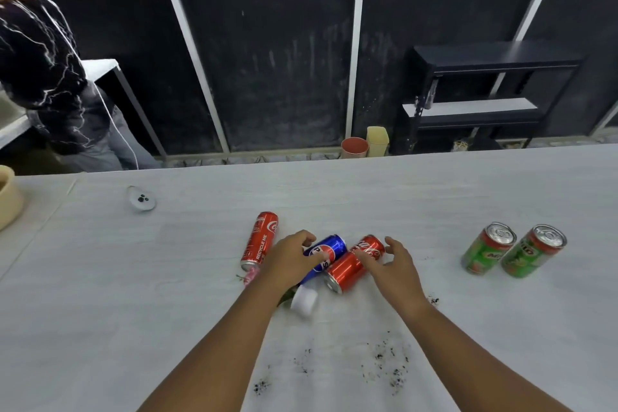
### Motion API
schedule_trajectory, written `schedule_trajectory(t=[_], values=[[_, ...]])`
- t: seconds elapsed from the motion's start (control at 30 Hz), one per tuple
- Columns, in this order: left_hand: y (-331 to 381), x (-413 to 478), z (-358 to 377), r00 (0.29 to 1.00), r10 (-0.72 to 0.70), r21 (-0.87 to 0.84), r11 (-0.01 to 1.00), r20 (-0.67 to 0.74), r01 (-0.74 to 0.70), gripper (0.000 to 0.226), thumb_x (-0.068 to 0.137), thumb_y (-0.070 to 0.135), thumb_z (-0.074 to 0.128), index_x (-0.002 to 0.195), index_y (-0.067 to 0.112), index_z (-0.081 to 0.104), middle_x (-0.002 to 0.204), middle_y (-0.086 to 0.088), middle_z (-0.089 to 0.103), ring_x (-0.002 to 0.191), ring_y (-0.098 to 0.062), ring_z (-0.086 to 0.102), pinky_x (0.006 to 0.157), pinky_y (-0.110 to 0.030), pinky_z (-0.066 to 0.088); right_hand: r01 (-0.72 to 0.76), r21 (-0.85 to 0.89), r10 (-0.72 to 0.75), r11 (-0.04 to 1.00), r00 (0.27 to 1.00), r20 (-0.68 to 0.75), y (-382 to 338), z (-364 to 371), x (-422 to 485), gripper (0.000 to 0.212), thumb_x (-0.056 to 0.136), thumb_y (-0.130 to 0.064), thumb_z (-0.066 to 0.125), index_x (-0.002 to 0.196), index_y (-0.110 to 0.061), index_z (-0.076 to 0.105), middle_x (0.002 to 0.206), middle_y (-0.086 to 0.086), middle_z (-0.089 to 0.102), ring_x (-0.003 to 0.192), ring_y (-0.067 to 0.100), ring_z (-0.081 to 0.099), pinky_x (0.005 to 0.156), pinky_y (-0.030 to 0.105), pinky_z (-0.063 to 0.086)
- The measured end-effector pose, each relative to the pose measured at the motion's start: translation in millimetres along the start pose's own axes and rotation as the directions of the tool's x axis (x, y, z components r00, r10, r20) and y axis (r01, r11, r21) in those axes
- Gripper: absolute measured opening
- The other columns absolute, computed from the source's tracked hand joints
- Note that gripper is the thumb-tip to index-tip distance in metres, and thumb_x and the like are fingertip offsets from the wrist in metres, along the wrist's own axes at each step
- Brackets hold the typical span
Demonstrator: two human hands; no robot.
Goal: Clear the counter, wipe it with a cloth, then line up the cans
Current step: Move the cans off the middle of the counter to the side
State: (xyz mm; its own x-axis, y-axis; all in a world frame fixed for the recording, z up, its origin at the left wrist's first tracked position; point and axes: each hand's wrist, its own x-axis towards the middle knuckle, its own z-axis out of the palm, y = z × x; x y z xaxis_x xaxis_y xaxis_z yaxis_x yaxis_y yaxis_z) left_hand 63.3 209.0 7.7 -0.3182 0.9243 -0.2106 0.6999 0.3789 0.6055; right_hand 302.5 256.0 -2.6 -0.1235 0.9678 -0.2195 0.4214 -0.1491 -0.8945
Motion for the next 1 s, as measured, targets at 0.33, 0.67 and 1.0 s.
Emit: schedule_trajectory(t=[0.33, 0.67, 1.0], values=[[-1, 11, 6, 0.998, 0.024, -0.012, 1.000, 0.060, -0.023, 0.063, 0.081, 0.052, 0.089, 0.134, 0.037, 0.059, 0.130, 0.012, 0.072, 0.090, 0.001, 0.062, 0.069, -0.019, 0.046, -0.093, 0.181, 0.094, 0.979, 0.996, 0.002, -9, 26, 8, 0.077, 0.075, -0.027, 0.097, 0.132, -0.031, 0.046, 0.126, 0.000, 0.056, 0.106, 0.016, 0.065, 0.081, 0.031, 0.057], [1, -2, 12, 0.998, 0.056, -0.215, 0.975, -0.028, -0.061, 0.071, 0.084, 0.034, 0.090, 0.147, 0.031, 0.057, 0.126, 0.014, 0.063, 0.102, -0.004, 0.065, 0.077, -0.017, 0.053, 0.094, 0.322, -0.074, 0.942, 0.995, -0.073, -14, 23, -12, 0.064, 0.076, -0.016, 0.096, 0.116, -0.046, 0.056, 0.125, -0.018, 0.062, 0.101, 0.012, 0.072, 0.067, 0.019, 0.058], [46, -18, 10, 0.976, 0.196, -0.433, 0.875, -0.092, -0.216, 0.071, 0.083, 0.029, 0.093, 0.146, 0.035, 0.060, 0.133, 0.016, 0.057, 0.106, 0.003, 0.066, 0.072, -0.004, 0.052, 0.210, 0.368, -0.155, 0.906, 0.972, -0.175, -15, -7, -35, 0.085, 0.072, -0.023, 0.095, 0.136, -0.055, 0.049, 0.128, -0.017, 0.069, 0.116, 0.001, 0.068, 0.091, 0.028, 0.058]])
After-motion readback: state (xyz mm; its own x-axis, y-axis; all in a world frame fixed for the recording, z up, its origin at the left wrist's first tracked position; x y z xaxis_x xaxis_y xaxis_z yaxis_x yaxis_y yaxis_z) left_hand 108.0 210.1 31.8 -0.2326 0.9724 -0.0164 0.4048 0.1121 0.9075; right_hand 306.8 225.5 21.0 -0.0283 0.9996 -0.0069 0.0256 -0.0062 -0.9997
